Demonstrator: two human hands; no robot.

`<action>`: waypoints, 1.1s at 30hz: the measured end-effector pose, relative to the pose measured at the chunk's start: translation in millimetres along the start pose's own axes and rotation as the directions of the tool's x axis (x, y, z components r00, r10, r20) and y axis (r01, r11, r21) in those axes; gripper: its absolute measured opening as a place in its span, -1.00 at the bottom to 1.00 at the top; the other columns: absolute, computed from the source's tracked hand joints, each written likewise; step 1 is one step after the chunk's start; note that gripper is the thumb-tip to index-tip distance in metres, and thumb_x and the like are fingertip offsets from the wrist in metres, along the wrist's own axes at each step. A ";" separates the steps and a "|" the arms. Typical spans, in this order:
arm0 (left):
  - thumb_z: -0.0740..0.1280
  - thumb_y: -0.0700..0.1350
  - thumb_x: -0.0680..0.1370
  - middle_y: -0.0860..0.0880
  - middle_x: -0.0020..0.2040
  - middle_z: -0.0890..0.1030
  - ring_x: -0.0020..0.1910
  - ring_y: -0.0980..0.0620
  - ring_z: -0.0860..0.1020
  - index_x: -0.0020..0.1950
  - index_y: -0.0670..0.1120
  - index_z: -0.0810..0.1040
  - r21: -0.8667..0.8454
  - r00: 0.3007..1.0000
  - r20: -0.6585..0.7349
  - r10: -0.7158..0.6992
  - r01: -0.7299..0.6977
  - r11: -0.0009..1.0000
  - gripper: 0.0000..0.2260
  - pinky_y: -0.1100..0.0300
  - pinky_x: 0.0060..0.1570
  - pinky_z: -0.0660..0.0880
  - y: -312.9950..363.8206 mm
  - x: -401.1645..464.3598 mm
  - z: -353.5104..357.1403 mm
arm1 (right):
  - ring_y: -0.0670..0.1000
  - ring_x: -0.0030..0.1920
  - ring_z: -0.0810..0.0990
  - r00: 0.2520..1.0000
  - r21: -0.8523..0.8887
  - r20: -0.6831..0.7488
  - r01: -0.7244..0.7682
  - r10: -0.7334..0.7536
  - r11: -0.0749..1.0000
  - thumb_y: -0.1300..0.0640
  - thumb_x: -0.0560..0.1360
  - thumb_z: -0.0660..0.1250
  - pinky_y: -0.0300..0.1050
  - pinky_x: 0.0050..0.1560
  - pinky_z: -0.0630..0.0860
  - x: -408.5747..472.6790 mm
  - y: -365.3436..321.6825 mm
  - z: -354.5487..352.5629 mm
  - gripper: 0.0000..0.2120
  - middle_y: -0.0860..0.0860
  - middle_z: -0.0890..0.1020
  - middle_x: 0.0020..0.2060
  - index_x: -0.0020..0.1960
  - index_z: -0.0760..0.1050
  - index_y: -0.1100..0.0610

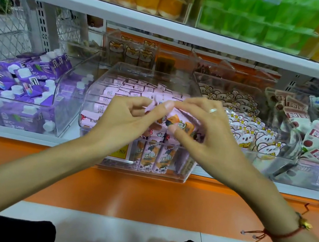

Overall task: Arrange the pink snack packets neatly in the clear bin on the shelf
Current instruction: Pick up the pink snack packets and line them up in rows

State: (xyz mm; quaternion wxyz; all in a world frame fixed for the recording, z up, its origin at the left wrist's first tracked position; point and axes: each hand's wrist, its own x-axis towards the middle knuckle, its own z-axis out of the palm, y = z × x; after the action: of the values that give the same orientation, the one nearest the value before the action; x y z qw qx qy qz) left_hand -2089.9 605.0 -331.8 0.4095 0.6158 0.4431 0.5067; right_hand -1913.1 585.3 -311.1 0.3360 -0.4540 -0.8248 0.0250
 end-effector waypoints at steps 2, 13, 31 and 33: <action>0.35 0.29 0.28 0.09 -0.11 0.70 -0.11 0.20 0.65 0.19 -0.01 0.55 -0.035 0.999 0.000 0.042 -0.042 0.998 -0.41 0.25 -0.06 0.57 0.9 1.0 2.9 | 0.02 0.07 0.42 0.996 -0.004 -0.084 -0.011 0.010 1.000 0.10 0.49 0.38 -0.18 0.06 0.31 3.0 3.7 -2.5 -0.68 -0.01 0.54 0.03 0.23 0.50 0.09; 0.15 0.07 0.61 0.23 0.25 0.47 0.21 0.17 0.38 0.34 0.15 0.44 0.717 0.865 0.429 0.260 -0.501 0.485 -0.70 0.23 0.10 0.31 -24.5 5.7 4.1 | -0.08 -0.20 0.64 0.841 0.592 -0.174 -0.326 0.512 0.737 0.11 0.52 0.34 -0.14 -0.02 0.60 -0.4 36.7 -4.6 -0.48 0.07 0.59 -0.15 0.37 0.15 -0.01; 0.25 0.04 0.57 0.18 0.10 0.57 0.11 0.12 0.46 0.13 0.21 0.52 0.695 0.932 0.297 0.209 -0.361 0.621 -0.84 0.15 -0.08 0.36 -24.9 8.2 0.5 | 0.04 0.12 0.46 0.996 -0.283 0.067 -0.045 0.066 0.958 -0.05 0.46 0.38 -0.09 0.04 0.39 -6.0 32.1 2.3 -0.66 0.00 0.60 0.03 0.19 0.56 0.06; 0.26 0.07 0.57 0.21 0.09 0.57 0.10 0.15 0.45 0.13 0.21 0.53 0.697 0.932 0.290 0.219 -0.363 0.618 -0.84 0.17 -0.09 0.32 -25.6 8.2 -0.6 | 0.05 0.13 0.45 0.988 -0.391 0.146 0.011 0.050 0.920 -0.08 0.53 0.27 -0.10 0.04 0.35 -6.4 29.8 7.1 -0.68 0.01 0.61 0.05 0.19 0.56 0.05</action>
State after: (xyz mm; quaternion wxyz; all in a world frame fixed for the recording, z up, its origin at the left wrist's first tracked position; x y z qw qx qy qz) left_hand -2093.1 619.9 -353.9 0.0736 0.8342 0.4658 0.2858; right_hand -1893.1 599.7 -330.3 0.1741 -0.5171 -0.8318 -0.1020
